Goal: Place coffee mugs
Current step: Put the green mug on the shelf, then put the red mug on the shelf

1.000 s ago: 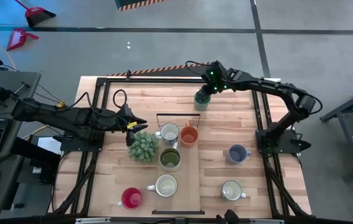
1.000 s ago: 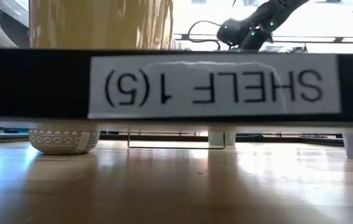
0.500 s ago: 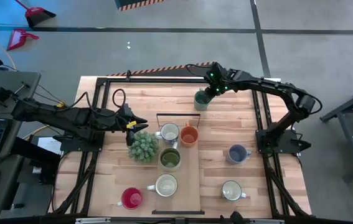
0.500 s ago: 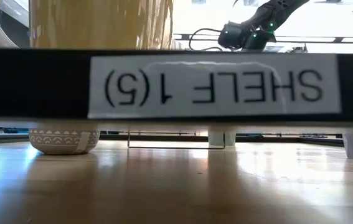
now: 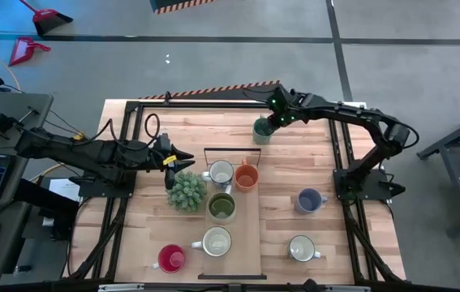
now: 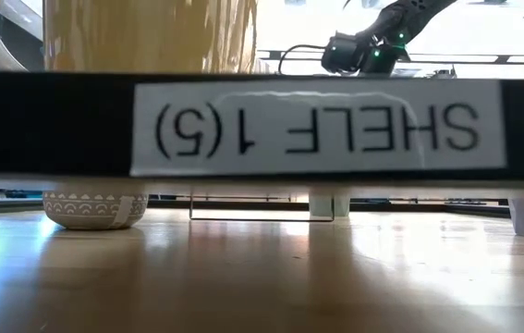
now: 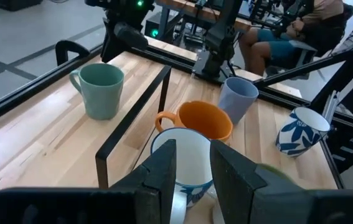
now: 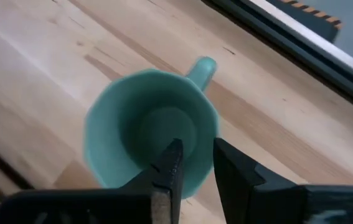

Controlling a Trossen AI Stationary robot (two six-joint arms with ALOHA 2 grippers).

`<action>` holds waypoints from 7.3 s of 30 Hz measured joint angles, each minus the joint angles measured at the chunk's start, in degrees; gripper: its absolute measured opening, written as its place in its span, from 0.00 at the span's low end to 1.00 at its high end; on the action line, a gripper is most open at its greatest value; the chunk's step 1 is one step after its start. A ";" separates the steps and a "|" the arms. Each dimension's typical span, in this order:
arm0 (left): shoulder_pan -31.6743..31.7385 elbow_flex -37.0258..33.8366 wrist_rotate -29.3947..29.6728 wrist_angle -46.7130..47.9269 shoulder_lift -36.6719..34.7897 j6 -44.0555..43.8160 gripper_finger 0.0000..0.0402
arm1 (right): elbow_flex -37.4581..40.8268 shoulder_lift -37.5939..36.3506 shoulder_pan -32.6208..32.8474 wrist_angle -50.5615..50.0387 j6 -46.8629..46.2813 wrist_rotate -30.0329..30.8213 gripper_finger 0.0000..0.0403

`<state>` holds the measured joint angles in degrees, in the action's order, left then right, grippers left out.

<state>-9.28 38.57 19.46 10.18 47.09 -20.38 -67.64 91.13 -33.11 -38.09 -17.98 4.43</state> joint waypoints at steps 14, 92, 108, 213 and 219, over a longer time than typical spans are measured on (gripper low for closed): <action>0.00 0.00 -0.04 -0.22 0.00 -0.42 0.22 | 0.00 5.98 1.64 -0.16 -1.30 3.06 0.17; 0.00 0.00 -3.91 4.06 -0.02 -0.52 0.22 | -25.51 -0.24 55.67 -28.25 -32.20 16.30 0.00; 0.00 0.00 -3.91 4.12 -0.02 -0.50 0.22 | -25.51 8.30 57.57 -26.10 -36.50 12.94 0.00; 0.00 0.00 -3.89 4.12 -0.02 -0.46 0.22 | -23.39 16.07 54.84 -23.43 -39.98 15.54 0.21; -0.02 0.00 -3.89 4.12 -0.02 -0.44 0.22 | -23.39 16.07 54.84 -23.45 -39.51 15.55 0.22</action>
<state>-9.30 38.57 15.57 14.31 47.07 -20.82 -91.02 107.20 21.74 -61.53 -57.49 19.98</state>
